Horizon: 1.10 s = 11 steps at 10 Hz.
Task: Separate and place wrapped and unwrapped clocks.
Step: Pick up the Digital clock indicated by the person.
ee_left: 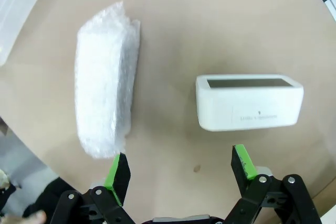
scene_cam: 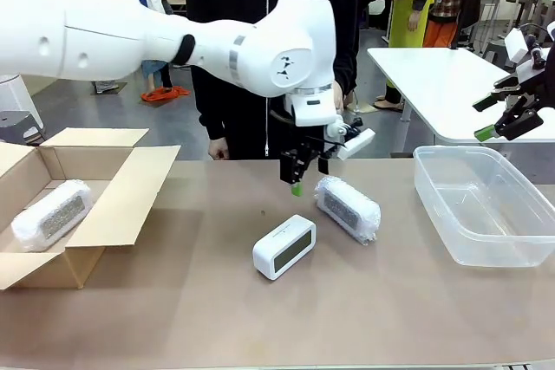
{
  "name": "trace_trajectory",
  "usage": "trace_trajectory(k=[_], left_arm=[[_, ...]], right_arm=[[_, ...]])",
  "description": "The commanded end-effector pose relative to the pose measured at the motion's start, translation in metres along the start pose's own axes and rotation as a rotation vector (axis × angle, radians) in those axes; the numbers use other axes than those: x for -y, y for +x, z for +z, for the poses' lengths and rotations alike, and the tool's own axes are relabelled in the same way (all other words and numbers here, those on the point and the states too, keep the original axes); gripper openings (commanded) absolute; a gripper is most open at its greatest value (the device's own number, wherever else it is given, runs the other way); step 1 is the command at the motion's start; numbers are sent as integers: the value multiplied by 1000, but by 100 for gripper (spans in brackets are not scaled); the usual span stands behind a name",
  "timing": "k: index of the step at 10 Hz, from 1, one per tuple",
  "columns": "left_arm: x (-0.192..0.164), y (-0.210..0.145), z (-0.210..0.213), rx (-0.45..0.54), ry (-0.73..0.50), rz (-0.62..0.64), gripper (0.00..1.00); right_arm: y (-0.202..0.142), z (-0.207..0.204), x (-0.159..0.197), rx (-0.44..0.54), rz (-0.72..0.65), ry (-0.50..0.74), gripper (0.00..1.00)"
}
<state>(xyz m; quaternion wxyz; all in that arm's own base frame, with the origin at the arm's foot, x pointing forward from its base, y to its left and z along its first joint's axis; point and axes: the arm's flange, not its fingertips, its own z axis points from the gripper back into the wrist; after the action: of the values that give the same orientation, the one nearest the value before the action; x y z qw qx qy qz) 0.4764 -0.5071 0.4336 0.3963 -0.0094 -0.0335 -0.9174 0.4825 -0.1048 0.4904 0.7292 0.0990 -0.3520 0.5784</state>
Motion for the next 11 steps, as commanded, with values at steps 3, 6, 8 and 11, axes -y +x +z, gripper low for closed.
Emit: trace_trajectory(k=[3,6,8,11], left_arm=[[-36,20,-17,-2,-68,-71,100],[-58,31,-31,7,-103,-141,100],[-77,39,-32,3,-72,-181,100],[-93,45,-28,6,-38,-226,100]], right_arm=[[-1,0,0,2,9,2,100],[-1,0,0,2,9,2,100],[-1,0,0,2,9,2,100],[-1,0,0,2,9,2,100]])
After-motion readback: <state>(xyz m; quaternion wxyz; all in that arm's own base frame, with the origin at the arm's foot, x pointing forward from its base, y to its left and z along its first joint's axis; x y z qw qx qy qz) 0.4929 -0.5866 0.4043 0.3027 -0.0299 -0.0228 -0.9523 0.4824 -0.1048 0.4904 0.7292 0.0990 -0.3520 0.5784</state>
